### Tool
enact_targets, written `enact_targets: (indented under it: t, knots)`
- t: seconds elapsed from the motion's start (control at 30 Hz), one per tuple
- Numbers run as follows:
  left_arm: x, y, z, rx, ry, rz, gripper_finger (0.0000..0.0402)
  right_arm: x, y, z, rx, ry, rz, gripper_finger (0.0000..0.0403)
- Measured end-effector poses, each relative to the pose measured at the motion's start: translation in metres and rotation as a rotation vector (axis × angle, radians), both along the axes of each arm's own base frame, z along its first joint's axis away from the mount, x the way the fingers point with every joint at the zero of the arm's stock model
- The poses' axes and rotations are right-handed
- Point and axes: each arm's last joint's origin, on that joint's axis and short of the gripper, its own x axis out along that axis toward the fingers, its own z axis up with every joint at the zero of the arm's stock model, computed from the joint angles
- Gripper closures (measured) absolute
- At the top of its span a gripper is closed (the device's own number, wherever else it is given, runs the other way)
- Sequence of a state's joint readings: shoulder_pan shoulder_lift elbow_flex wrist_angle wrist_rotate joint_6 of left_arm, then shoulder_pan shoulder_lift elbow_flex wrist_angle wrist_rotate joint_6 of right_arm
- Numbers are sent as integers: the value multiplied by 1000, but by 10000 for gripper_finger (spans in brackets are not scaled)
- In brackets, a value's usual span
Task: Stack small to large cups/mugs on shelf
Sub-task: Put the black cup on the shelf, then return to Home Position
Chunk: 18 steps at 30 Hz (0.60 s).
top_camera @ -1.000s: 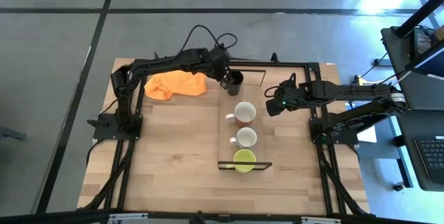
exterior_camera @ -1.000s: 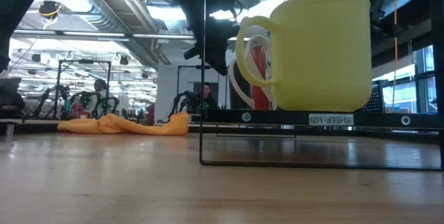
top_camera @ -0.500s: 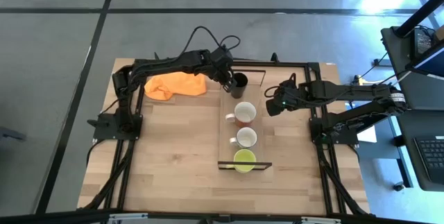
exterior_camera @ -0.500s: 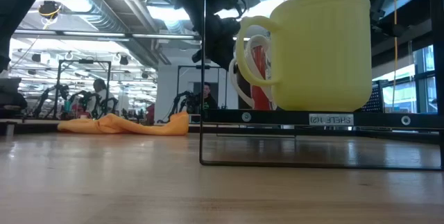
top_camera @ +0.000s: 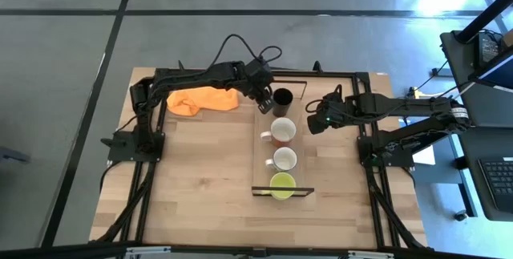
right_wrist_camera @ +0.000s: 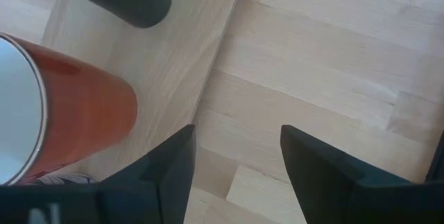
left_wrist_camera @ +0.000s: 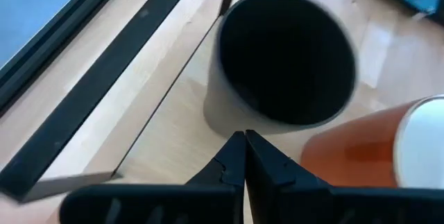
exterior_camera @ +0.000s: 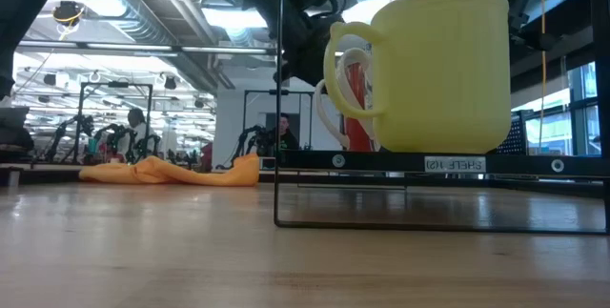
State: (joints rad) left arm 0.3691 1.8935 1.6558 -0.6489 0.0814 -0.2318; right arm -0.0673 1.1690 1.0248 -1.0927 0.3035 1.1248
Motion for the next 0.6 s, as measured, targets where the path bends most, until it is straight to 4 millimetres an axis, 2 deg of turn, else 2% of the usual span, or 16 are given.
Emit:
enact_targets:
  t: [0.33, 0.6]
  knots:
    - [-8, 2, -4, -1, 86, 35, 401, 0, 0, 0, 10, -1, 3, 190]
    - [-8, -10, 19, -8, 36, 41, 401, 2, 1, 3, 5, -8, 41, 190]
